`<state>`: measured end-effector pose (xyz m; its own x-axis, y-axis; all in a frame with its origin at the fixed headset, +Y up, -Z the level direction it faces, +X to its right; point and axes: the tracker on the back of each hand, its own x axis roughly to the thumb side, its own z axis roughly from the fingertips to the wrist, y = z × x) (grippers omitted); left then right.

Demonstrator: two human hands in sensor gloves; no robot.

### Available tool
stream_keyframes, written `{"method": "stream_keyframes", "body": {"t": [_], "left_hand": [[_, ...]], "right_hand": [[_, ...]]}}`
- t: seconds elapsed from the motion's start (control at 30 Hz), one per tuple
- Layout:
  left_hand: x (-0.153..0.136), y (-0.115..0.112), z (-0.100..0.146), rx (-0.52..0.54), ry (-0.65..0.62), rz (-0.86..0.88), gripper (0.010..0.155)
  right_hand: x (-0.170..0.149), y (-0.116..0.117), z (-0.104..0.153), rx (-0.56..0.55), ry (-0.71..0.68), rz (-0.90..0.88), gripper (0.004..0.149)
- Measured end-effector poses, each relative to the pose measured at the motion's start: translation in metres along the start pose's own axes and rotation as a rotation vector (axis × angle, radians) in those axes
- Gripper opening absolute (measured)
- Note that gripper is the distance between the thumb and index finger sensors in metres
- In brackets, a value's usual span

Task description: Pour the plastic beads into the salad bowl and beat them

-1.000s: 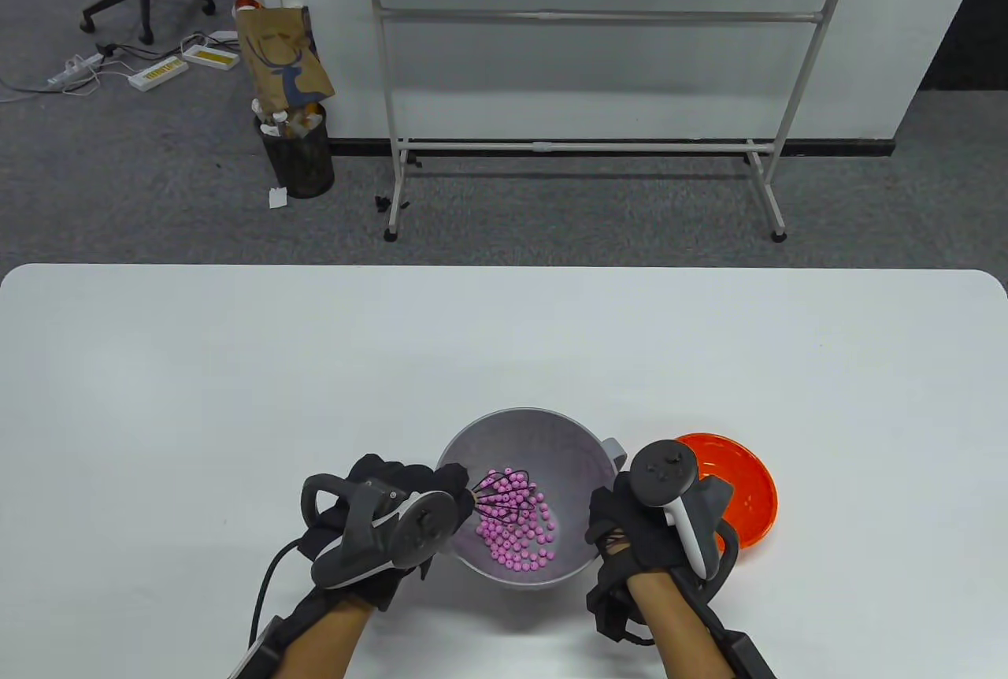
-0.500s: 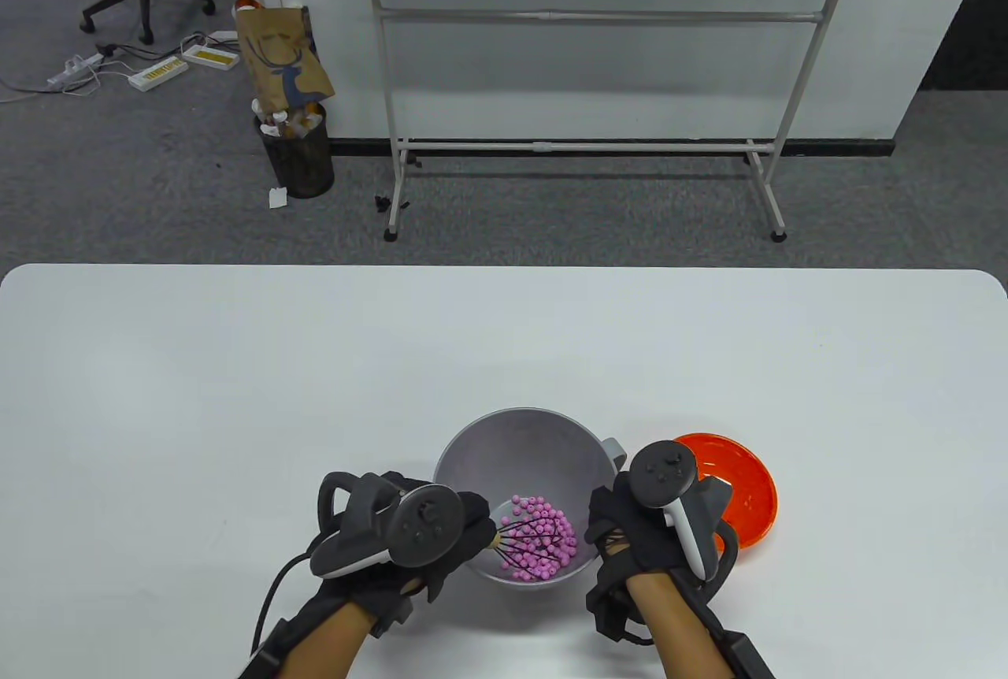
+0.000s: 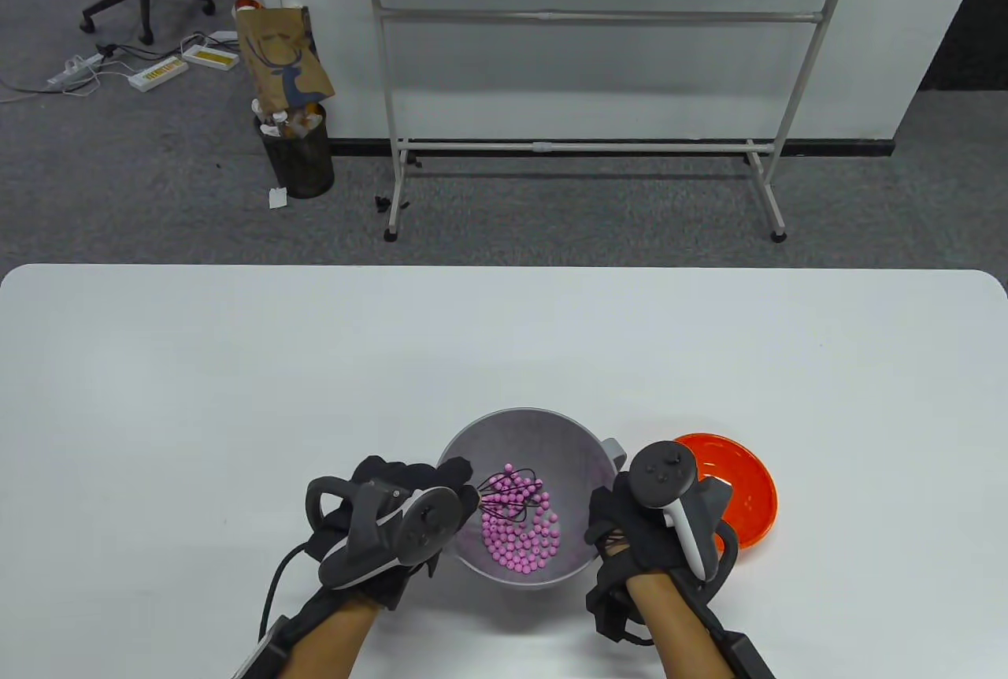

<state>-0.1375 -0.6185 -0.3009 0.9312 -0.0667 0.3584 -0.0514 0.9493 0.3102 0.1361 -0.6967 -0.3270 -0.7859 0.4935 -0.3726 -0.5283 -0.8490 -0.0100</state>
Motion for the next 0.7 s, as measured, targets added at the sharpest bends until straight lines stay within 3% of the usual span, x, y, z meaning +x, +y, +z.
{"method": "stream_keyframes", "body": {"t": [0.23,0.4,0.57,0.7], "left_hand": [[0.017,0.019,0.002,-0.128,-0.073,-0.064,0.041],[0.019,0.024,0.003,-0.204,-0.128,0.084,0.041],[0.016,0.002,0.000,-0.157,-0.101,0.214,0.041],[0.012,-0.007,-0.001,-0.082,-0.042,0.185,0.042]], "right_hand": [[0.000,0.000,0.000,0.001,-0.001,-0.001,0.051],[0.000,0.000,0.000,0.002,-0.001,-0.002,0.051],[0.000,0.000,0.000,0.000,-0.002,-0.001,0.051],[0.000,0.000,0.000,-0.001,-0.001,0.000,0.051]]}}
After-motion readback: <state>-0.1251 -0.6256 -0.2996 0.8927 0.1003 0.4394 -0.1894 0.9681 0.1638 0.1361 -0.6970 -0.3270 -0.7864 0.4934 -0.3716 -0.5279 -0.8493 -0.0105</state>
